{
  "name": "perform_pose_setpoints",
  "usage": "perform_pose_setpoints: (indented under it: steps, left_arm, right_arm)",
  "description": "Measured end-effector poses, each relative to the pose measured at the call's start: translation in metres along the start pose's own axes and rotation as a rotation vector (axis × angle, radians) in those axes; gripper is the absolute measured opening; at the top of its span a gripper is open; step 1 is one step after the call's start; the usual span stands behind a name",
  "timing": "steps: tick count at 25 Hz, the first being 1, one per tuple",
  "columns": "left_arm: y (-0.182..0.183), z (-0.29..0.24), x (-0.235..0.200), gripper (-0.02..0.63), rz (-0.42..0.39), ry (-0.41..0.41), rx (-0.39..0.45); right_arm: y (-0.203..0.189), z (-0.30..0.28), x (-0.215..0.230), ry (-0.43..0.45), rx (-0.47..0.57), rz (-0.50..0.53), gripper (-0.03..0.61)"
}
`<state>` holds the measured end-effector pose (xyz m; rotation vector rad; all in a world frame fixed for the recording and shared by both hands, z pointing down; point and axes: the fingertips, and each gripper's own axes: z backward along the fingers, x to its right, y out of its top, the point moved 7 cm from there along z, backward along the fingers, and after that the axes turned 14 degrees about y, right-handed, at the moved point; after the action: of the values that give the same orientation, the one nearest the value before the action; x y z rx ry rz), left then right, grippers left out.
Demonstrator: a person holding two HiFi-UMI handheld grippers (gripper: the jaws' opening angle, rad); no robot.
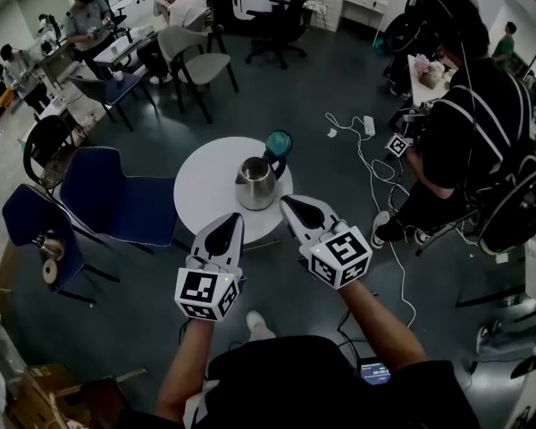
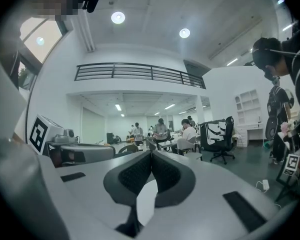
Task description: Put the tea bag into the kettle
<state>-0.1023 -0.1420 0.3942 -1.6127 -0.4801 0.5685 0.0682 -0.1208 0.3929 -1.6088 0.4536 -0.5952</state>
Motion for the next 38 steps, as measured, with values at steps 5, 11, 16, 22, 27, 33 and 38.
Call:
perform_pose_setpoints:
  steps: [5, 11, 16, 22, 27, 33, 38]
  left_arm:
    - [0.000, 0.017, 0.024, 0.015, 0.004, -0.013, -0.002]
    - [0.002, 0.045, 0.058, 0.015, -0.023, -0.005, 0.004]
    - [0.002, 0.072, 0.080, 0.015, -0.030, 0.005, 0.014]
    - [0.000, 0.105, 0.103, 0.015, -0.033, 0.023, 0.017]
    - [-0.005, 0.124, 0.124, 0.015, -0.040, 0.030, 0.021]
    - [-0.008, 0.145, 0.148, 0.015, -0.047, 0.036, 0.018]
    - [-0.015, 0.154, 0.160, 0.015, -0.046, 0.050, 0.010]
  right_arm:
    - [0.002, 0.025, -0.015, 0.014, 0.007, 0.003, 0.020]
    - [-0.001, 0.061, -0.035, 0.022, 0.024, -0.006, 0.020]
    - [0.001, 0.086, -0.055, 0.039, 0.032, 0.007, 0.020]
    - [0.001, 0.115, -0.077, 0.063, 0.035, 0.021, 0.020]
    - [-0.005, 0.137, -0.089, 0.075, 0.041, 0.023, 0.020]
    - [-0.007, 0.162, -0.103, 0.084, 0.044, 0.018, 0.020]
    - [-0.013, 0.172, -0.108, 0.100, 0.039, 0.012, 0.018]
